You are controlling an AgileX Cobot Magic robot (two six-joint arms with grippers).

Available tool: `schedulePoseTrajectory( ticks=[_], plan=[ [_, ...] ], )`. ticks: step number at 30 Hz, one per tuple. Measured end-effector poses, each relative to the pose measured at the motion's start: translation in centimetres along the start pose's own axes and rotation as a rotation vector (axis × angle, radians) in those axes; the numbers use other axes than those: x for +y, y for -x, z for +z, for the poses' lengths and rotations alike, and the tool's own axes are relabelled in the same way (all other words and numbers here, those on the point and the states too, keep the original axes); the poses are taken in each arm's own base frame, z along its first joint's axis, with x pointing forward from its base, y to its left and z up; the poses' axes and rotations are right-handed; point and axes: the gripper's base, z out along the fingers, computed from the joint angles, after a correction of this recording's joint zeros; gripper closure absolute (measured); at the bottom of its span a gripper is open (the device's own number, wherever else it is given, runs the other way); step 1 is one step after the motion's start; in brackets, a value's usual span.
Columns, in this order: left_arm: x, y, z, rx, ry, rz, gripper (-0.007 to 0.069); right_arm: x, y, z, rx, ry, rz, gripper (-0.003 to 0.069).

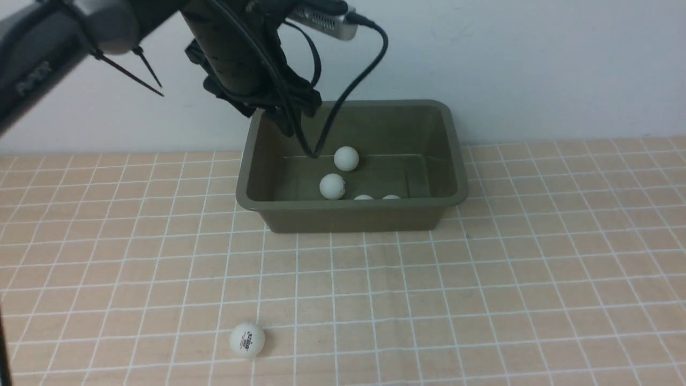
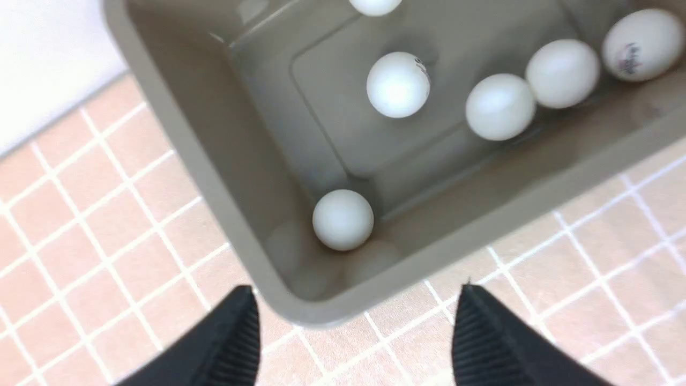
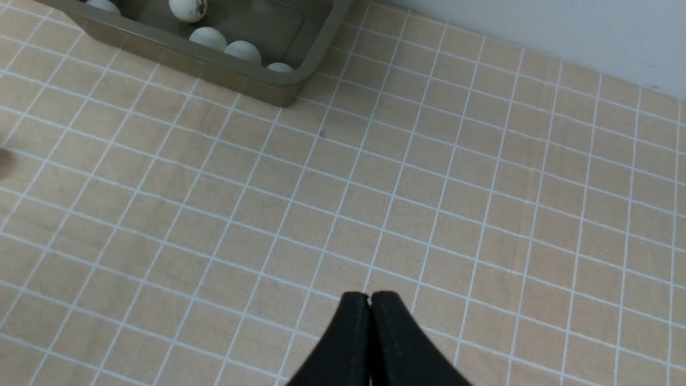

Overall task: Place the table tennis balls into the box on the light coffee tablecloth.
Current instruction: 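Reach for and grasp a ping pong ball on the table beside the basket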

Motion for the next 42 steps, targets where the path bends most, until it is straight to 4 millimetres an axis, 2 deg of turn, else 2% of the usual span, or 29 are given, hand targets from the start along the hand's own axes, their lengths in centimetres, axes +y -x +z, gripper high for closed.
schedulePoseTrajectory(
  ticks=[1,2,3,4,6,7,8,11,15,17,20,23,27,30,34,37,42],
  plan=[
    [0.0,-0.1,-1.7,-0.029,-0.003,-0.004,0.0259,0.0,0.0,0.0,0.000,0.000,0.000,0.0678],
    [0.0,-0.1,-2.0,-0.035,-0.002,-0.005,0.0262,0.0,0.0,0.0,0.000,0.000,0.000,0.0678],
    [0.0,-0.3,-3.8,-0.067,-0.002,-0.008,0.0282,0.0,0.0,0.0,0.000,0.000,0.000,0.0678],
    [0.0,-0.4,-4.4,-0.078,0.000,-0.009,0.0288,0.0,0.0,0.0,0.000,0.000,0.000,0.0678],
    [0.0,-1.3,-7.5,-0.132,0.007,-0.010,0.0320,0.0,0.0,0.0,0.000,0.000,0.000,0.0678],
    [-0.1,-1.6,-8.3,-0.141,0.008,-0.010,0.0328,0.0,0.0,0.0,0.000,0.000,-0.001,0.0678],
    [-0.2,-2.8,-10.1,-0.161,0.010,-0.013,0.0344,0.0,0.0,0.0,0.000,0.000,-0.001,0.0678],
    [-0.5,-5.7,-12.3,-0.161,0.008,-0.024,0.0365,0.0,0.0,0.0,0.000,0.000,-0.004,0.0678],
    [-1.3,-10.4,-13.1,-0.106,-0.011,-0.045,0.0369,0.0,0.0,0.0,0.000,0.000,-0.015,0.0678],
    [-1.7,-12.6,-12.6,-0.087,-0.024,-0.054,0.0369,0.0,0.0,0.0,0.000,0.000,-0.016,0.0678],
    [-2.5,-15.5,-10.8,-0.101,-0.052,-0.072,0.0369,0.0,0.0,0.0,-0.001,0.003,-0.018,0.0678],
    [-3.3,-18.0,-7.5,-0.079,-0.093,-0.108,0.0369,0.2,0.0,0.0,-0.003,0.020,-0.012,0.0678],
    [-3.9,-20.1,-3.7,-0.036,-0.123,-0.145,0.0369,0.4,0.1,0.0,-0.007,0.041,-0.005,0.0678],
    [-4.0,-20.3,-1.9,-0.016,-0.125,-0.158,0.0369,0.5,0.1,0.0,-0.008,0.051,-0.001,0.0678],
    [-4.0,-19.6,-0.1,-0.004,-0.123,-0.165,0.0369,0.5,0.1,0.0,-0.010,0.060,0.003,0.0678],
    [-4.0,-19.1,2.1,0.039,-0.123,-0.170,0.0369,0.6,0.1,0.0,-0.011,0.070,0.007,0.0678],
    [-3.9,-18.6,4.7,0.085,-0.122,-0.174,0.0364,0.7,0.1,0.0,-0.012,0.074,0.009,0.0678]
  ],
)
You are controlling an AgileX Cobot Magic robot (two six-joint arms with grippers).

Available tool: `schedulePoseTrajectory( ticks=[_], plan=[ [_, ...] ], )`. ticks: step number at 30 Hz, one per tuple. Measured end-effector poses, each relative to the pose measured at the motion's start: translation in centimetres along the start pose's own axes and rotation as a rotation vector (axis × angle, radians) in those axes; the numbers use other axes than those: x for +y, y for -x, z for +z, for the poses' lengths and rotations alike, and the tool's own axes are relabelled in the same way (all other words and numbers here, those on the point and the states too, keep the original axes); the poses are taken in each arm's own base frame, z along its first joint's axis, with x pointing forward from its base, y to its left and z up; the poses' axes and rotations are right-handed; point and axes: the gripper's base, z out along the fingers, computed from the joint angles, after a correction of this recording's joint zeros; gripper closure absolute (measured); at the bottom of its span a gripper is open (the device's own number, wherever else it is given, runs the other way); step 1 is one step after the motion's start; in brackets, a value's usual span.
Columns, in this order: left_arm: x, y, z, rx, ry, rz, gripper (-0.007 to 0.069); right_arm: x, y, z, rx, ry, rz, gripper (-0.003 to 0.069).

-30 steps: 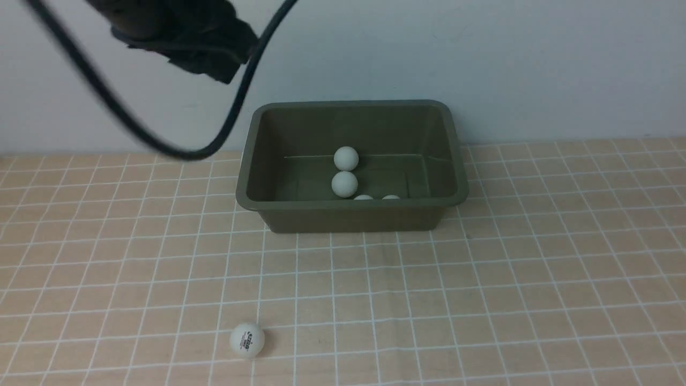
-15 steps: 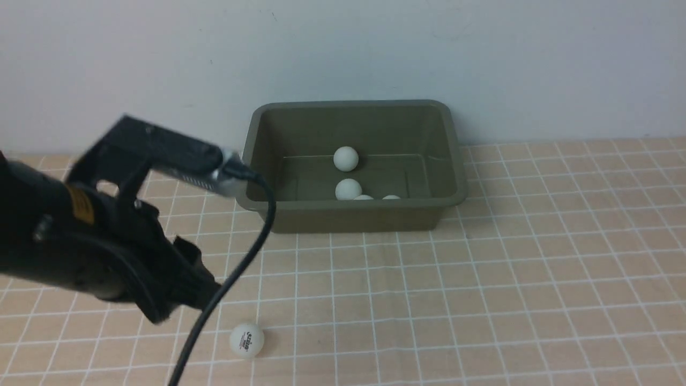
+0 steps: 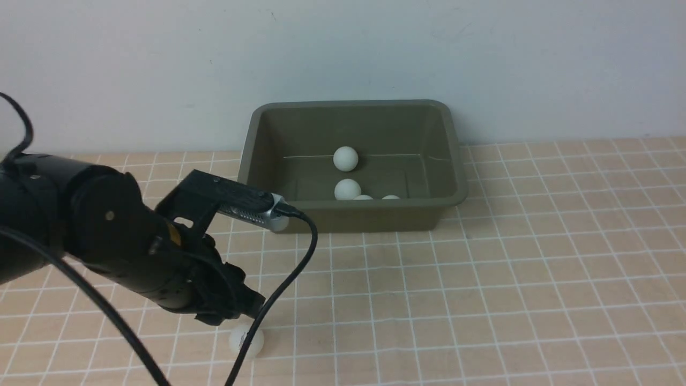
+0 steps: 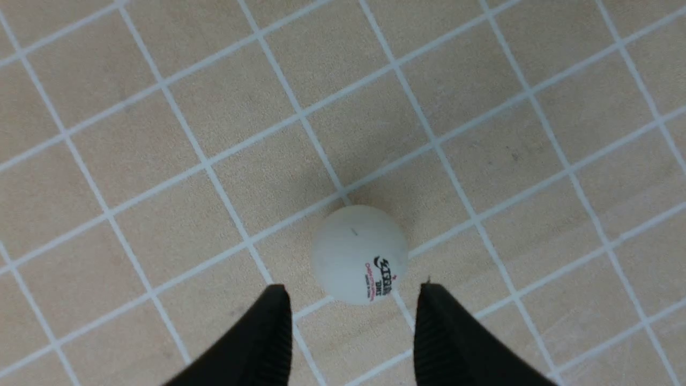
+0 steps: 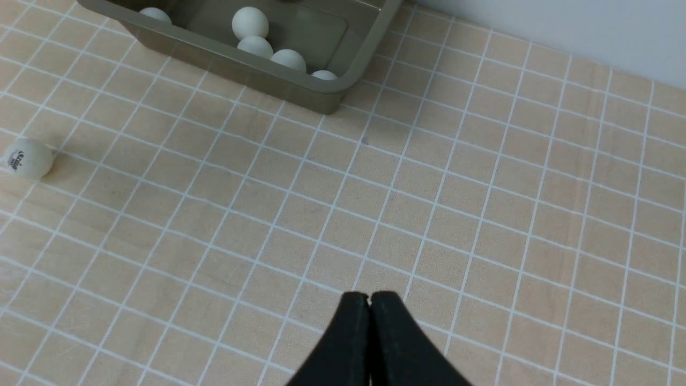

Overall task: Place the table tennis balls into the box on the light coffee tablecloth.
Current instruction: 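Reach for and grasp a ping pong ball on the table beside the basket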

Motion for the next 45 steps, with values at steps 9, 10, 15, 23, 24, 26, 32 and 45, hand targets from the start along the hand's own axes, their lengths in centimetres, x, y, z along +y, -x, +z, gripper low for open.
schedulePoseTrajectory(
  ticks=[9,10,15,23,24,26,32,45],
  plan=[
    [0.1,1.3,1.6,0.000,0.001,-0.007,0.0256,0.0,0.0,0.0,0.000,0.001,0.000,0.0678],
    [0.1,1.3,1.6,0.001,0.001,-0.007,0.0246,0.0,0.0,0.0,0.000,0.001,0.000,0.0678],
    [0.2,1.2,2.8,0.041,0.001,-0.012,0.0182,0.0,0.0,0.0,-0.001,0.005,0.002,0.0678],
    [0.3,0.8,4.9,0.108,-0.001,-0.024,0.0176,0.1,0.0,0.0,-0.002,0.011,0.001,0.0678],
    [0.4,0.8,5.1,0.115,-0.002,-0.026,0.0176,0.1,0.0,0.0,-0.002,0.011,0.000,0.0678],
    [0.4,0.7,5.5,0.126,-0.003,-0.028,0.0176,0.1,0.0,0.0,-0.002,0.011,0.000,0.0678],
    [0.5,0.4,6.7,0.170,-0.002,-0.033,0.0176,0.1,0.0,0.0,-0.002,0.011,0.000,0.0678],
    [0.5,0.0,7.5,0.226,-0.004,-0.031,0.0279,0.1,0.0,0.0,-0.002,0.011,-0.003,0.0678]
  ],
)
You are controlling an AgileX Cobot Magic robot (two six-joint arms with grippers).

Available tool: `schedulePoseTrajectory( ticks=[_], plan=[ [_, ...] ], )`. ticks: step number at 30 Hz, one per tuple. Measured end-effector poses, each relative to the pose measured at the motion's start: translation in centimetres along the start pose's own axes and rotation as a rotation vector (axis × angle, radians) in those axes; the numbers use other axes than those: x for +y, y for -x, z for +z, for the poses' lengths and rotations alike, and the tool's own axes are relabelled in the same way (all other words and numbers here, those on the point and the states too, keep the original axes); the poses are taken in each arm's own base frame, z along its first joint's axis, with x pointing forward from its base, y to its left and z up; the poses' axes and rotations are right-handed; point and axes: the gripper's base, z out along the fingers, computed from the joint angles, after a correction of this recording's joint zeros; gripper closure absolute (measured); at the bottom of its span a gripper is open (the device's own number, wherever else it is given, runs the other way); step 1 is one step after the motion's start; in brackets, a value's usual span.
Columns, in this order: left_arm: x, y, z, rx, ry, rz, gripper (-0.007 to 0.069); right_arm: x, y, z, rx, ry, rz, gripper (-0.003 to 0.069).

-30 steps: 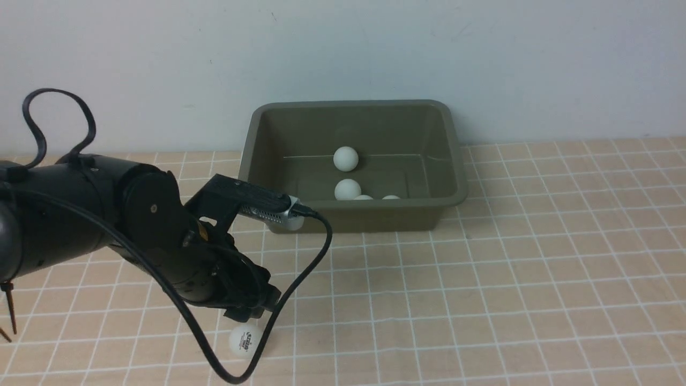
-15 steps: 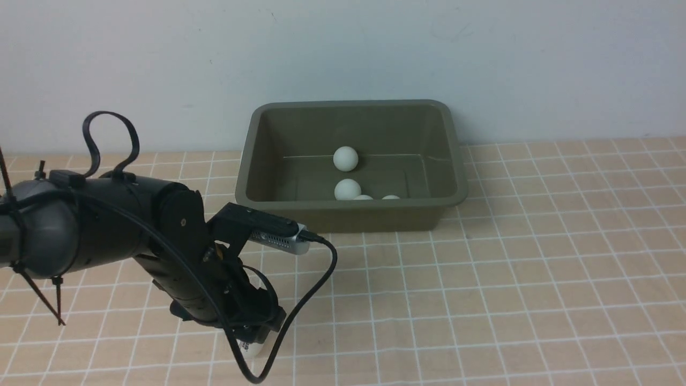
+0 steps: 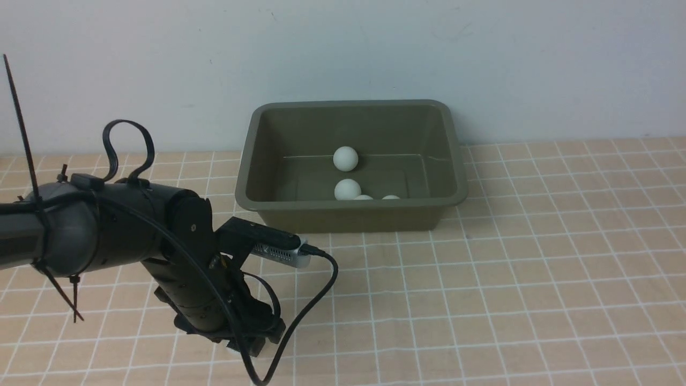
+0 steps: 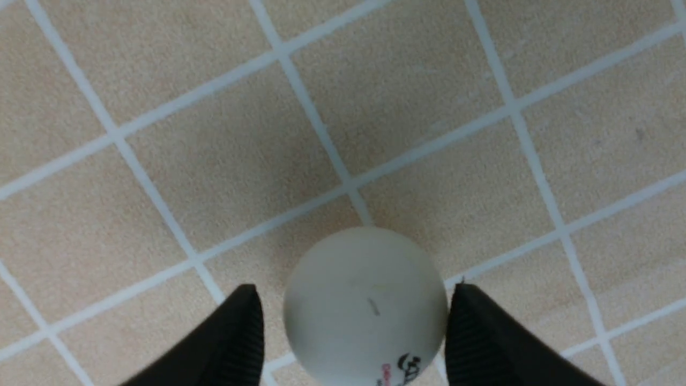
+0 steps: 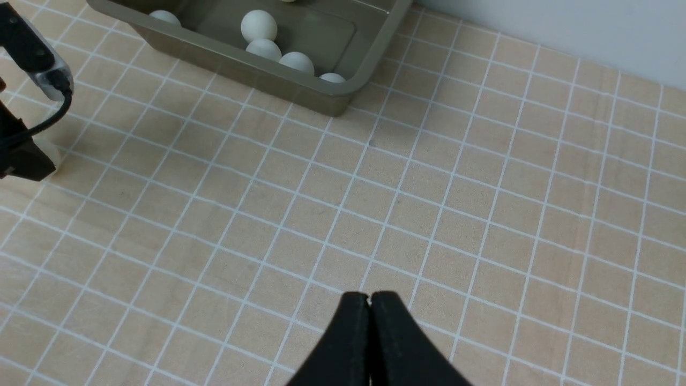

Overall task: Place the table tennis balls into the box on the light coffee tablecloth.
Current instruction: 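Reach for and grasp a ping pong ball on the table beside the basket, then drop the ball into the bin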

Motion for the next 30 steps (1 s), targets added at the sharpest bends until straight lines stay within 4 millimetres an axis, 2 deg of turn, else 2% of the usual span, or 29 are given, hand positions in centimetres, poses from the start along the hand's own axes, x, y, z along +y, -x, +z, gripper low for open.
schedulePoseTrajectory(
  ticks=[2,6,10,15,20,23,26,28,30],
  plan=[
    [0.0,0.0,0.0,0.005,0.000,0.000,0.0314,0.0,0.0,0.0,0.000,0.000,0.000,0.0678],
    [-0.1,0.0,-0.2,0.047,-0.006,0.009,0.0314,0.0,0.0,0.0,0.000,0.001,0.001,0.0678],
    [-0.4,0.7,-1.4,0.112,-0.020,0.046,0.0314,0.0,0.0,0.0,0.000,0.001,0.001,0.0678],
    [-1.1,3.5,-6.2,0.163,-0.048,0.106,0.0314,0.0,0.0,0.0,0.000,0.001,0.001,0.0678],
    [-1.8,7.7,-12.1,-0.044,-0.036,0.202,0.0314,0.0,0.0,0.0,0.000,0.001,0.001,0.0678],
    [-1.9,8.9,-14.2,-0.122,-0.016,0.225,0.0314,0.0,0.0,0.0,0.000,0.001,0.001,0.0678],
    [-2.0,10.3,-15.3,-0.209,-0.001,0.212,0.0314,0.0,0.0,0.0,0.000,0.002,0.001,0.0678],
    [-1.9,11.4,-14.9,-0.262,0.006,0.166,0.0314,0.0,0.0,0.0,-0.001,0.004,0.002,0.0678],
    [-1.7,12.8,-13.3,-0.299,0.004,0.099,0.0314,0.0,0.0,0.0,-0.001,0.004,0.001,0.0678]
  ],
)
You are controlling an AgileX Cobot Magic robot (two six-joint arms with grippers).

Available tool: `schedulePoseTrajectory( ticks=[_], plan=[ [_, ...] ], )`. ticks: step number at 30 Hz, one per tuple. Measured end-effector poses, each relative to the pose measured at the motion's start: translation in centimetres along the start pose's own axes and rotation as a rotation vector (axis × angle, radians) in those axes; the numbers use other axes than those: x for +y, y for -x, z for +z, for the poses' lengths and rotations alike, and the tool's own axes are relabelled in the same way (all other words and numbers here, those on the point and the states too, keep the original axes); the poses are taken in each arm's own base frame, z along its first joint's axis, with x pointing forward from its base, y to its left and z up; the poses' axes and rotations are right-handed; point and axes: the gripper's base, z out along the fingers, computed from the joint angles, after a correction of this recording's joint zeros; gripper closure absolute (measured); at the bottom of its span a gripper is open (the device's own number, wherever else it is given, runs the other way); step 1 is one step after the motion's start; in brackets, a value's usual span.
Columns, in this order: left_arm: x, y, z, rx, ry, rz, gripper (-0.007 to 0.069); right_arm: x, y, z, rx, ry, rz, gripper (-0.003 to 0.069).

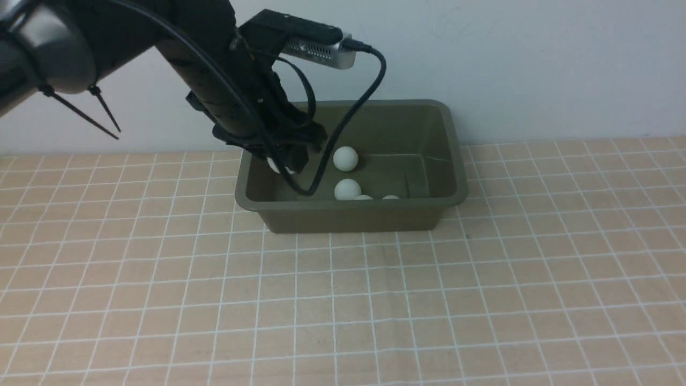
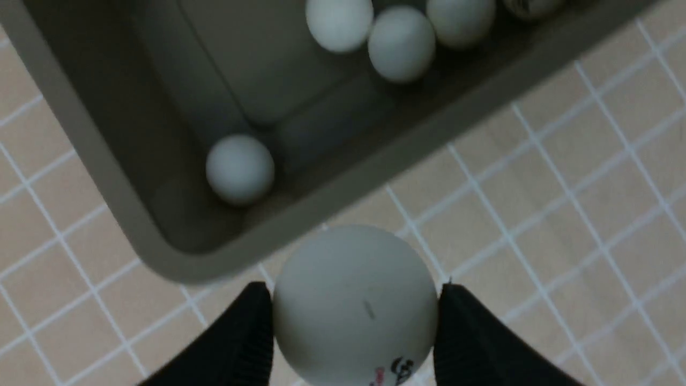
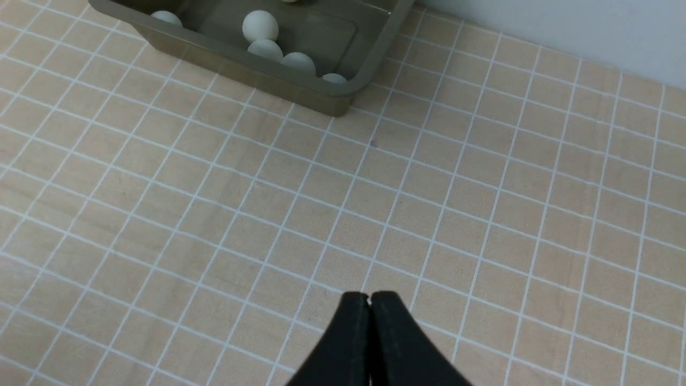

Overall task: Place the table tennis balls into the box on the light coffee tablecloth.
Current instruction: 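Drop the ball into the bin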

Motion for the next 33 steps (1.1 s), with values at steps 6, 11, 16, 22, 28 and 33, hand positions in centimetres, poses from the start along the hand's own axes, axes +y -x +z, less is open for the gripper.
schedulePoseTrajectory(
  ticks=[6,11,16,22,28,33],
  plan=[
    [0.8,1.2,7.1,0.013,0.011,-0.055,0.0314,0.0,0.0,0.0,-0.001,0.003,0.001,0.0678],
    [1.6,3.0,9.5,-0.012,0.010,-0.072,0.0314,0.0,0.0,0.0,-0.001,0.003,0.001,0.0678],
    [2.1,4.0,10.3,-0.029,0.002,-0.089,0.0314,0.0,0.0,0.0,-0.001,0.003,0.001,0.0678],
    [2.5,3.6,11.8,0.024,0.000,-0.096,0.0237,0.0,0.0,0.0,-0.001,0.003,0.001,0.0678],
    [2.7,3.8,11.0,0.060,0.027,-0.073,0.0176,0.0,0.0,0.0,-0.001,0.003,0.001,0.0678],
    [2.9,5.3,6.8,0.069,0.094,-0.029,0.0279,0.0,0.1,0.0,-0.007,0.002,-0.009,0.0678]
  ],
)
